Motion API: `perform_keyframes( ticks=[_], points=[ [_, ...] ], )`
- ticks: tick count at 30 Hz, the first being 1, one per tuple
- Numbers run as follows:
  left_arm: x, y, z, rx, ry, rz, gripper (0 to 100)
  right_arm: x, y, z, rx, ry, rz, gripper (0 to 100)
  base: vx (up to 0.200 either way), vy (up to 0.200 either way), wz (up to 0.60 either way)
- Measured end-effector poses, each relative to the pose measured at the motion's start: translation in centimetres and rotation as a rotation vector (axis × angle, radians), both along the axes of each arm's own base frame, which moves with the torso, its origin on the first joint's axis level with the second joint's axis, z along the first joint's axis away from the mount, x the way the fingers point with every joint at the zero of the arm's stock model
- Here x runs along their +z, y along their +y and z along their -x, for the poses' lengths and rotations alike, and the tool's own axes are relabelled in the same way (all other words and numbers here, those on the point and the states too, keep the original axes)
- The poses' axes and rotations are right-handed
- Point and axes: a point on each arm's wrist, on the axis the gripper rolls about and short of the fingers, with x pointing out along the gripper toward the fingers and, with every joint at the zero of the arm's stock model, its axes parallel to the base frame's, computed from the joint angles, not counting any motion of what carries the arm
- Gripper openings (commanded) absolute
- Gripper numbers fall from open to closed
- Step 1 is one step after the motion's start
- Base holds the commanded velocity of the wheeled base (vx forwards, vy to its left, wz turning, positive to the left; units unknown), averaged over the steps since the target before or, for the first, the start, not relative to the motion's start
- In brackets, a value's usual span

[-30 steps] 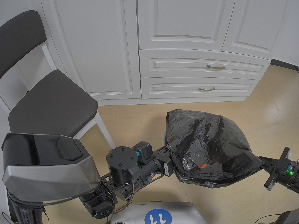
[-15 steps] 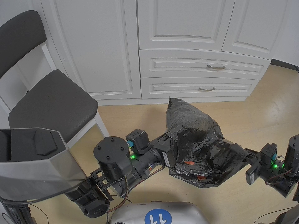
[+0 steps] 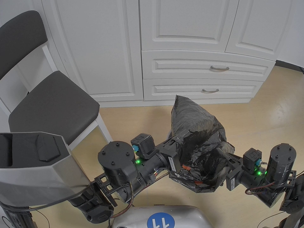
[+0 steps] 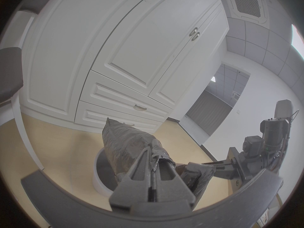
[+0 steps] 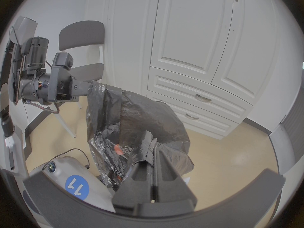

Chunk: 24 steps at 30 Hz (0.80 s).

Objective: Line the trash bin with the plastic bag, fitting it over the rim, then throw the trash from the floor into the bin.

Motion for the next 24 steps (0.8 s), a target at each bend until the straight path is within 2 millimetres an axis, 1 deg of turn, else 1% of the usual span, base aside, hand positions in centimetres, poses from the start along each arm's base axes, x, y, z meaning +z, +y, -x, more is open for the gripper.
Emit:
perform_keyframes(
  ticks=[3, 9, 14, 19, 24],
  points=[
    [-0.1, 0.0, 0.0, 0.000, 0.002, -0.001, 0, -0.1, 0.6, -0.2, 0.007, -0.009, -0.027, 0, 0.000, 0.000, 0.00],
    [-0.2, 0.0, -0.1, 0.001, 0.003, -0.002, 0, 0.1, 2.2, -1.2, -0.006, -0.011, -0.167, 0, 0.000, 0.000, 0.00],
    [-0.1, 0.1, -0.2, 0.006, 0.001, 0.000, 0, 0.7, 3.7, -2.3, -0.014, -0.013, -0.260, 0, 0.000, 0.000, 0.00],
    [0.0, 0.2, -0.3, 0.010, -0.001, 0.002, 0, 1.2, 4.5, -3.1, -0.027, 0.003, -0.305, 0, 0.000, 0.000, 0.00],
    [0.1, 0.2, -0.3, 0.010, -0.002, 0.004, 0, 1.4, 5.1, -3.8, -0.062, 0.081, -0.328, 0, 0.000, 0.000, 0.00]
  ],
)
